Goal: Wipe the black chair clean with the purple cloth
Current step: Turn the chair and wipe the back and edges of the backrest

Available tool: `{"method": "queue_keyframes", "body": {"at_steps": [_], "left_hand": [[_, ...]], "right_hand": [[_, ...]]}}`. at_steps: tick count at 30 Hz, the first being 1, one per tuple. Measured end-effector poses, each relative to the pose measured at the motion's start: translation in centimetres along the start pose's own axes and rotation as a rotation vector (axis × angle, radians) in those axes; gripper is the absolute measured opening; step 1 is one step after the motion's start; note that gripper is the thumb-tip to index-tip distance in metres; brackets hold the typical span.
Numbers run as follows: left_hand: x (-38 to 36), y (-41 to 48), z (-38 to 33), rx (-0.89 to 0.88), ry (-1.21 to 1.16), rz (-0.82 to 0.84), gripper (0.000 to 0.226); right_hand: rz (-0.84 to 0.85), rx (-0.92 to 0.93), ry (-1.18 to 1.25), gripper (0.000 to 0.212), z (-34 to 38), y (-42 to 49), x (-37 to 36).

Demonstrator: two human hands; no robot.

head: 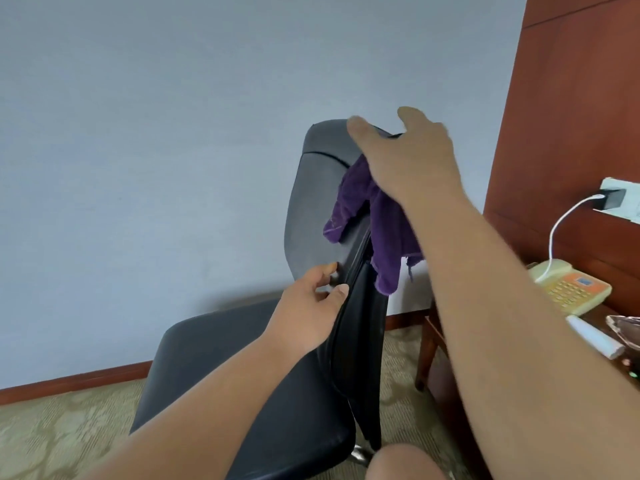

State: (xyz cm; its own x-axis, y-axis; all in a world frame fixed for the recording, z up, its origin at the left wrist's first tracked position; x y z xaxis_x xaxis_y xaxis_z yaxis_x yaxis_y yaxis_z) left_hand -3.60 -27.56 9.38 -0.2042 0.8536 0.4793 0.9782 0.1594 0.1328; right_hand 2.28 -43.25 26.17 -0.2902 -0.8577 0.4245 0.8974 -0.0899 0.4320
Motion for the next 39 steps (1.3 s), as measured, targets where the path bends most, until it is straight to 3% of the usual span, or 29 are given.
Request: {"method": "queue_keyframes", "body": {"at_steps": [2, 4, 8, 16, 23, 25, 27, 29, 31, 35, 39], "left_hand": [[-0.5, 0.4, 0.4, 0.006, -0.005, -0.002, 0.041], [-1.0, 0.9, 0.9, 0.013, -0.006, -0.003, 0.043], [-1.8, 2.0, 1.3, 0.009, -0.007, -0.003, 0.044], [-2.1, 2.9, 1.7, -0.01, -0.028, -0.001, 0.044], [-1.8, 2.8, 1.7, -0.028, 0.004, 0.031, 0.049], [-1.7, 2.6, 1.7, -0.034, 0.019, 0.049, 0.051], [-1.7, 2.6, 1.7, -0.024, 0.019, 0.06, 0.052], [-1.8, 2.8, 1.5, -0.011, 0.015, 0.061, 0.053], [-1.8, 2.9, 1.1, -0.004, 0.031, 0.066, 0.055], [-2.0, 2.5, 0.2, 0.002, 0.08, 0.108, 0.064], [-2.2, 2.6, 0.2, 0.009, 0.095, 0.116, 0.07]], "right_hand": [[-0.121, 0.078, -0.032, 0.06, -1.3, 0.0, -1.4], [-0.219, 0.103, 0.015, 0.047, -2.8, 0.4, -2.2], [-0.343, 0.182, 0.12, 0.05, -5.0, 0.1, -3.2], [-0.4, 0.29, 0.241, 0.058, -7.5, -1.8, -5.2], [-0.369, 0.272, 0.269, 0.056, -7.0, -3.1, -4.8], [-0.359, 0.283, 0.236, 0.064, -6.1, -2.6, -3.2], [-0.24, 0.253, 0.14, 0.084, -4.9, -0.6, -1.3], [-0.043, 0.165, 0.0, 0.089, -3.7, 1.5, -0.4], [0.026, 0.137, -0.115, 0.072, -3.4, 2.4, -0.9], [-0.256, 0.281, 0.004, 0.026, -5.7, -0.1, -2.9], [-0.292, 0.329, 0.167, 0.038, -9.7, -3.2, -5.9]]}}
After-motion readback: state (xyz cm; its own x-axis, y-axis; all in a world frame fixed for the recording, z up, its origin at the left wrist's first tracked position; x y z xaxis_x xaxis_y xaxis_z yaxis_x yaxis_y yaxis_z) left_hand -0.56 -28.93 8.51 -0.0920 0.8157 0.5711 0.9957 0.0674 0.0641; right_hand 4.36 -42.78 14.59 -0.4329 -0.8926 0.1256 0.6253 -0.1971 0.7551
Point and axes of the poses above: each hand's wrist, its own y-axis towards the middle knuckle, its own x-axis out of the back of the hand, z = x × y, the point moved 3 cm from there along y, towards the middle knuckle, and after that the axes turned 2 degrees about z, right-handed, at the moved point
